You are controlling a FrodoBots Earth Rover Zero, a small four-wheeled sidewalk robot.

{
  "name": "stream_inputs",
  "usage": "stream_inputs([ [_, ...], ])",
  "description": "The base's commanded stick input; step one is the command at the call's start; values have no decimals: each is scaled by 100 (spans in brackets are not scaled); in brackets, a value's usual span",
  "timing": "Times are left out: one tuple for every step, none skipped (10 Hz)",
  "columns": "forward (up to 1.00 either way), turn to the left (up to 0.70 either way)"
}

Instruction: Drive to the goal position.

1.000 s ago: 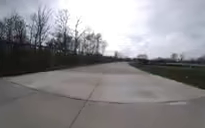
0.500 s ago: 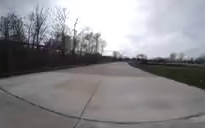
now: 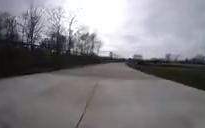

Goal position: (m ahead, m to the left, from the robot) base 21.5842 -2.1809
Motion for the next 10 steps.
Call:
stream_inputs([
  [100,0],
  [100,0],
  [100,0],
  [100,0],
  [100,0],
  [100,-1],
  [100,-3],
  [100,-3],
  [100,-16],
  [100,-30],
])
